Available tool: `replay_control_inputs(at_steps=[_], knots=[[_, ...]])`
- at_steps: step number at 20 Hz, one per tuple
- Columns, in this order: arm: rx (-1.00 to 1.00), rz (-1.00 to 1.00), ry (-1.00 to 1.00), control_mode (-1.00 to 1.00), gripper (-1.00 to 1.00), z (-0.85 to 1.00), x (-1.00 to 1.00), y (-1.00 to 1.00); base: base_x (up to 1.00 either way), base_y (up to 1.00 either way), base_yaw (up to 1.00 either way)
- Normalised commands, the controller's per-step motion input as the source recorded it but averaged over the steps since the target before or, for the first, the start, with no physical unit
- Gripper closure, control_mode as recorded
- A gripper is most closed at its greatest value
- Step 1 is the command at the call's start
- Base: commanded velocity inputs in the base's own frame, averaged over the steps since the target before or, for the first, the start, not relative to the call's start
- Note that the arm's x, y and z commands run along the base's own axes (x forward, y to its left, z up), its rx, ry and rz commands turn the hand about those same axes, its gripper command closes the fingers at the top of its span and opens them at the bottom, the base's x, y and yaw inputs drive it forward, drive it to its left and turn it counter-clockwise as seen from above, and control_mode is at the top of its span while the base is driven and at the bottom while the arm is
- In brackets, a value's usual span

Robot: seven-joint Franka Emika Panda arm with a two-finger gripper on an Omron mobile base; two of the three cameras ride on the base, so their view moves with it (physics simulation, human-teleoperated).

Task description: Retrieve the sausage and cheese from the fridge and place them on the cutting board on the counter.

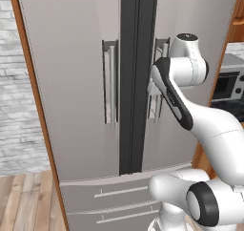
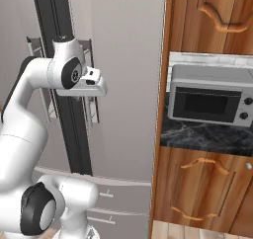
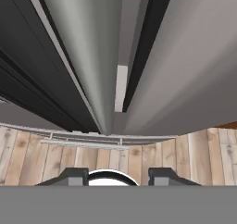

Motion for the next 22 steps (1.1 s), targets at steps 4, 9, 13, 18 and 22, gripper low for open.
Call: replay_control_inputs(at_steps=[4,9,13,18,22], knots=[[0.0,0.0,0.0,1.0,-1.0,0.0,0.0,0.0,0.0,0.0,0.0],[0.0,0.0,0.0,1.0,-1.0,0.0,0.0,0.0,0.0,0.0,0.0],[0.0,0.0,0.0,1.0,-1.0,0.0,0.0,0.0,-0.11,0.0,0.0],[0.0,0.0,0.0,1.0,-1.0,0.0,0.0,0.0,-0.53,0.0,0.0],[0.0,0.0,0.0,1.0,-1.0,0.0,0.0,0.0,-0.46,0.01,0.0]])
